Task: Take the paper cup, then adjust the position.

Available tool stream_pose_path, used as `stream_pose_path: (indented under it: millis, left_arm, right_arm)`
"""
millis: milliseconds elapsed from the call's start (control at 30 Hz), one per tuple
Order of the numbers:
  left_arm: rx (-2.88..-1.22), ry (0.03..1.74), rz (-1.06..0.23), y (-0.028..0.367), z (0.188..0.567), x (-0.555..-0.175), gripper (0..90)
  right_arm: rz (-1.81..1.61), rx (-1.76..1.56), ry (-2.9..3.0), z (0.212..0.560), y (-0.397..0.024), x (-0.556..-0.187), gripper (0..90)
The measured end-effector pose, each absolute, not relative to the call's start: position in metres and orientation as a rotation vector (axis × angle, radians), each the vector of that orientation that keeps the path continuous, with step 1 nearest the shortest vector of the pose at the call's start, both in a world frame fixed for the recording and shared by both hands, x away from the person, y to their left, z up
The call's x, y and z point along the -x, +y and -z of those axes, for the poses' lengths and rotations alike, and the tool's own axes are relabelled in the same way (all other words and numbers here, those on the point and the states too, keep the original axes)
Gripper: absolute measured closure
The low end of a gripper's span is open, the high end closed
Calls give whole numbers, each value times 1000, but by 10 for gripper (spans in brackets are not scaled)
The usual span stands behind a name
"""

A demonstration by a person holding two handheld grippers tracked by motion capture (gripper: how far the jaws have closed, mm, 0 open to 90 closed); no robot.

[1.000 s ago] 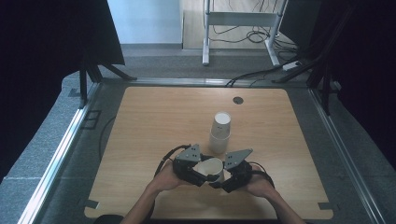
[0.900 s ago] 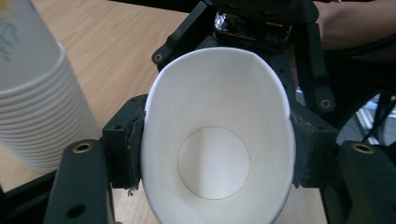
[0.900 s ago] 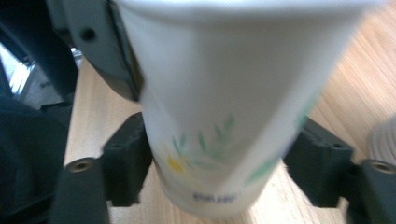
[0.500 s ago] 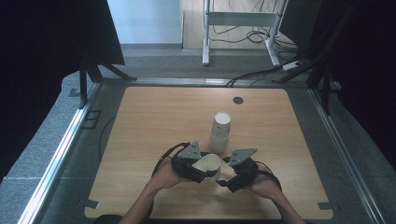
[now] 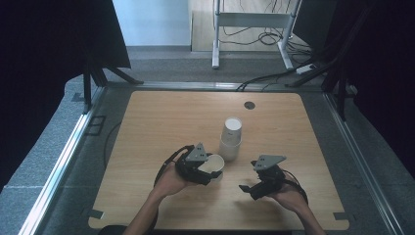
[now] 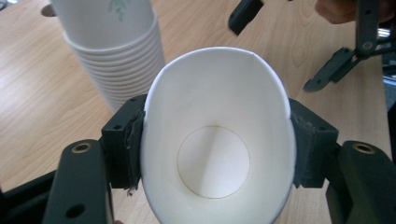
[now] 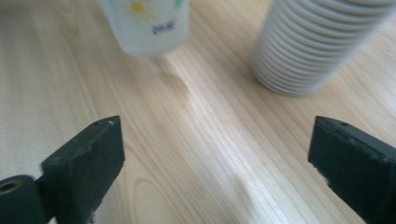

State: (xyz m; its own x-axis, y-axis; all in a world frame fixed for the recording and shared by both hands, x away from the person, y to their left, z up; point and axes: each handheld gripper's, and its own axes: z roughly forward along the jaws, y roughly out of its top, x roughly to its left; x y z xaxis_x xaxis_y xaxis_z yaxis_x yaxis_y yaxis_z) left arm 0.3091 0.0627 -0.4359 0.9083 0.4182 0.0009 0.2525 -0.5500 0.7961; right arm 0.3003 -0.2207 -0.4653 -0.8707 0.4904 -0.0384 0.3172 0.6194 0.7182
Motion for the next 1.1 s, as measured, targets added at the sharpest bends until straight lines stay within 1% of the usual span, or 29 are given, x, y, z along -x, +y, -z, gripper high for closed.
stream_pose_path:
  millis: [367,733,1100]
  left_arm:
    - [-2203,583,-299,73,433,-315,323]
    - [-2218,680,-377,84,434,-325,323]
    - [-2193,776,-414,99,436,-335,324]
  right_arm:
    - [-1081,-787,2520,466,-240,-300,23]
    - [-1066,-832,2501,470,-249,-299,23]
    - [-1074,-871,2491,474,-255,-300,23]
